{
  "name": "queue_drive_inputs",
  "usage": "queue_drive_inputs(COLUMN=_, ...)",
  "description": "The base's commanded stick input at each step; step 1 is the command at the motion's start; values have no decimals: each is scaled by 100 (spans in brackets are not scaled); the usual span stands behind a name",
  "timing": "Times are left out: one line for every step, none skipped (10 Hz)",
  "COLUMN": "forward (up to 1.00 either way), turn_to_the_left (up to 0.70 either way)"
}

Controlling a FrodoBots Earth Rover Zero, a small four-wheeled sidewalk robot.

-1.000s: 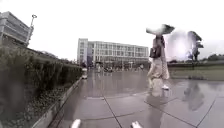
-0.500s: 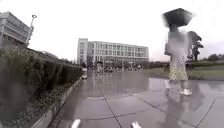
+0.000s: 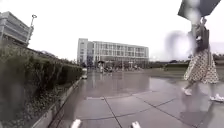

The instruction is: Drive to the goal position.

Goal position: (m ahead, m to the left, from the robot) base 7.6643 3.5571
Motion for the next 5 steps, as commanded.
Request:
queue_drive_inputs(forward=4, turn_to_the_left=0)
queue_drive_inputs(forward=4, turn_to_the_left=0)
queue_drive_inputs(forward=4, turn_to_the_left=0)
queue_drive_inputs(forward=4, turn_to_the_left=0)
queue_drive_inputs(forward=4, turn_to_the_left=0)
